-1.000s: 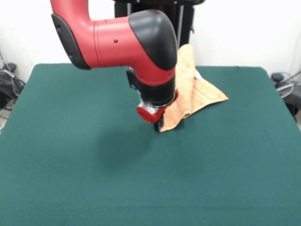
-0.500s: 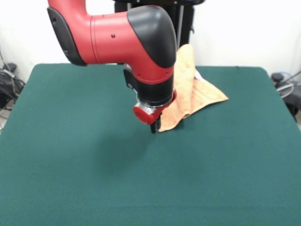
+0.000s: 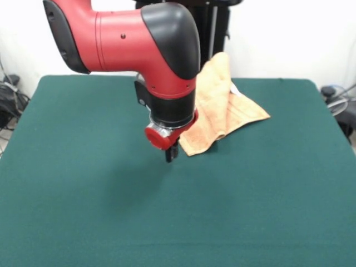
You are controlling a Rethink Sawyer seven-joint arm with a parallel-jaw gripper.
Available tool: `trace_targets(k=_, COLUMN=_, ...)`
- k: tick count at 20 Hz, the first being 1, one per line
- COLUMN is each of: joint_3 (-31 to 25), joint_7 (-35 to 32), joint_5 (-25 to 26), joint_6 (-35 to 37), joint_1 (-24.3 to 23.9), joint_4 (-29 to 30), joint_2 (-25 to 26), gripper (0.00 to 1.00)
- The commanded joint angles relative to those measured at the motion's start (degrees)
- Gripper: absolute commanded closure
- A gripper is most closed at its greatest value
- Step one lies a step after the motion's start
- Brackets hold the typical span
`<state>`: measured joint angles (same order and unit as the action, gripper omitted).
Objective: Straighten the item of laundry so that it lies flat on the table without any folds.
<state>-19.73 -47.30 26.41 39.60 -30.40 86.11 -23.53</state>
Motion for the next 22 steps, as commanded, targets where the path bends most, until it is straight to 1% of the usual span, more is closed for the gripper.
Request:
trace_targets(k=1, joint_3=3.12, joint_7=-8.74, joint_5=1.51, joint_6=0.15, joint_1=1.99, joint_4=-2.27, joint_2=3.37, gripper=1.00)
trace_targets(k=3, joint_3=2.79, joint_7=-10.78, joint_5=-0.98, joint_6=3.43, joint_1=3.62, joint_4=-2.34, joint_2=4.23, gripper=1.00)
trace_targets(k=5, joint_3=2.52, joint_7=-11.57, joint_5=-2.54, joint_6=4.94, joint_1=4.46, joint_4=-2.31, joint_2=4.85, gripper=1.00)
trace_targets(k=11, joint_3=3.16, joint_7=-13.44, joint_5=-5.73, joint_6=5.80, joint_1=7.17, joint_4=-3.62, joint_2=6.96, gripper=1.00)
trace_targets(k=14, joint_3=3.72, joint_7=-11.45, joint_5=-6.23, joint_6=7.98, joint_1=7.62, joint_4=-3.79, joint_2=7.46, gripper=1.00)
trace_targets(k=17, joint_3=3.97, joint_7=-8.76, joint_5=-5.97, joint_6=8.22, joint_1=6.47, joint_4=-1.84, joint_2=6.73, gripper=1.00)
trace_targets(k=20, joint_3=4.54, joint_7=-8.09, joint_5=-5.14, joint_6=7.64, joint_1=6.11, joint_4=-0.71, joint_2=6.23, gripper=1.00)
trace_targets(k=22, joint_3=4.70, joint_7=-7.31, joint_5=-4.84, joint_6=9.27, joint_1=6.48, joint_4=-1.26, joint_2=6.29, gripper=1.00)
